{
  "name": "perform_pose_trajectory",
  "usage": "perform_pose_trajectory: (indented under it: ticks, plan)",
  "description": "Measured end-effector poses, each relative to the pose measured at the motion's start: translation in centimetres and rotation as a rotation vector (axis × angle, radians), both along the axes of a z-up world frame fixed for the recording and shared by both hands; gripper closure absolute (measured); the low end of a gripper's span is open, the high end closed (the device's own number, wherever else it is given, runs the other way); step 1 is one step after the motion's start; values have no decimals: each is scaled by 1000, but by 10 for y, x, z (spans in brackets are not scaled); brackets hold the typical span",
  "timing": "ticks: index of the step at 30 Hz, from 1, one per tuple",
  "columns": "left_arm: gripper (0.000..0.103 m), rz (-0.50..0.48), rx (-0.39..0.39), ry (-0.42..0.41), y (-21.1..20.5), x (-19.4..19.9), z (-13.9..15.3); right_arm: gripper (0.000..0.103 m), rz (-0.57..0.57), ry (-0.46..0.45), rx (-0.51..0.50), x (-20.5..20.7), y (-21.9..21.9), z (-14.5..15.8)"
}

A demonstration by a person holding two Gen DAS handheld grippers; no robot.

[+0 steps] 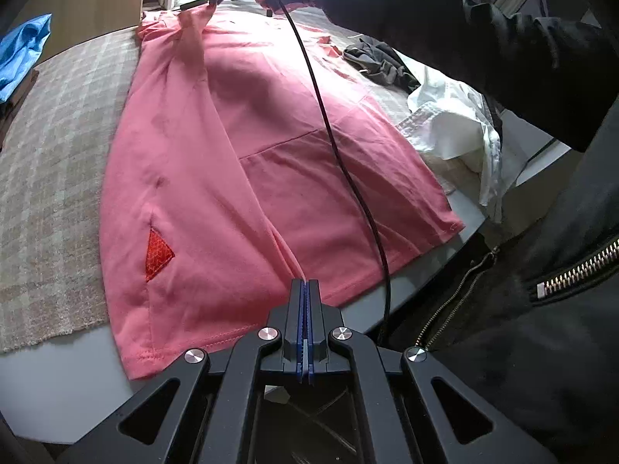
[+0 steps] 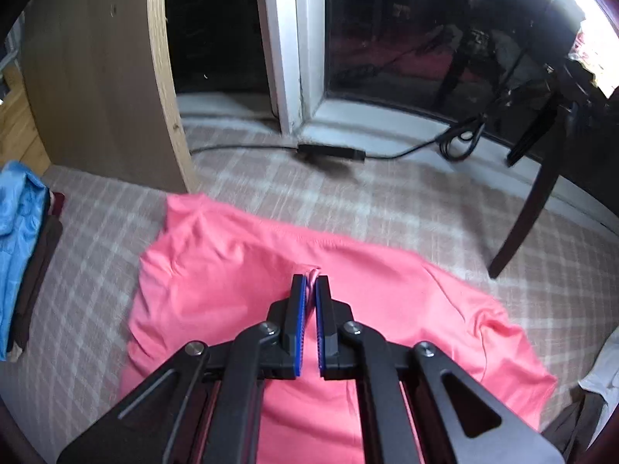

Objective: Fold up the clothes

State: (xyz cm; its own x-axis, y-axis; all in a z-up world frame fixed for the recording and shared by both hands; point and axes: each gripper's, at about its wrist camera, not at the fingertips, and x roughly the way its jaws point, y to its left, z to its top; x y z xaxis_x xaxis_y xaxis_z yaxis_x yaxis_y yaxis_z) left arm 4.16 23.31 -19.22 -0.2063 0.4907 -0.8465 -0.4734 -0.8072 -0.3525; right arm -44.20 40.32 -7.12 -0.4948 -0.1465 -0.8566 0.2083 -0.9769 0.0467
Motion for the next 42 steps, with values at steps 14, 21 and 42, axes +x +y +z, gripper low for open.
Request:
perform_pose_trajectory:
  ticks: [14, 21, 42]
  plan:
    - [99, 90, 22, -20, -21, 13, 21, 60, 118, -39, -79, 80, -13, 19]
    - [97, 70, -25, -15, -2, 6, 1, 59, 143, -185, -45, 92, -42, -26]
    - [103, 65, 16, 69, -3, 15, 30, 101, 156, -162, -335, 113, 5, -2]
